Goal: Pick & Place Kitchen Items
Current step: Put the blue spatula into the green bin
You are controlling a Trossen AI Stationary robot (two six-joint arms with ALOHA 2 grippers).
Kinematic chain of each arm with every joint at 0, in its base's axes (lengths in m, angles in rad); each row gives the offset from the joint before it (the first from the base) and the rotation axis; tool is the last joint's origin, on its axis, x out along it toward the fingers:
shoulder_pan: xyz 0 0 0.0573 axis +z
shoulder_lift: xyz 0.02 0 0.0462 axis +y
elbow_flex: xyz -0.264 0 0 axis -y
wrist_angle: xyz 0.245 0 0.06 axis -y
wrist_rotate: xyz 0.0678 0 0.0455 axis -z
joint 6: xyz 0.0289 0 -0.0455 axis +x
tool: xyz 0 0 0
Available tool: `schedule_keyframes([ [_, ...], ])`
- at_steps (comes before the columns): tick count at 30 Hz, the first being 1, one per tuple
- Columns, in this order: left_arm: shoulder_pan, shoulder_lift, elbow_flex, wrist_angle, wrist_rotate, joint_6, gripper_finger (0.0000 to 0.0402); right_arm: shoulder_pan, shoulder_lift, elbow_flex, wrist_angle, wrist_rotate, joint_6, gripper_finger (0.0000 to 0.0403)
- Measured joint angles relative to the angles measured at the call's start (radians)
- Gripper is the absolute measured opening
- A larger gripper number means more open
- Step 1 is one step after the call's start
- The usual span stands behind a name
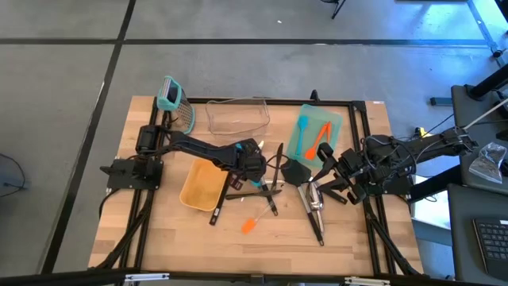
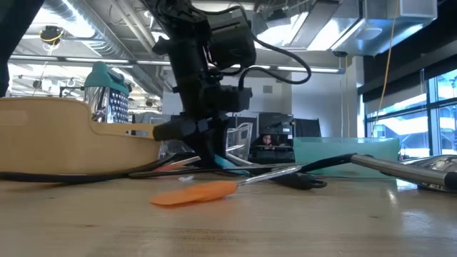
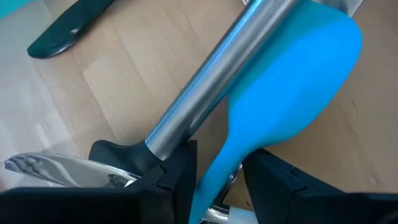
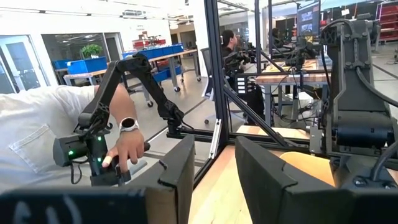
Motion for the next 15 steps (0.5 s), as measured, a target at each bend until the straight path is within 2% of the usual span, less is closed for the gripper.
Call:
schedule_keyframes([
  [5,-0.009,-0.013,0.012,-0.007,-0.047,0.004,0.0089,0.0,0.0,0.0,0.0,0.0,0.0,0.0119],
  [10,-0.009,-0.043,0.055,-0.068,-0.038,-0.015,0.0018,0.0,0.0,0.0,0.0,0.0,-0.003,0.0119],
  [15,-0.009,-0.047,0.1,-0.137,-0.034,-0.071,0.0016,0.0,0.0,0.0,-0.001,0.0,-0.003,0.0119],
])
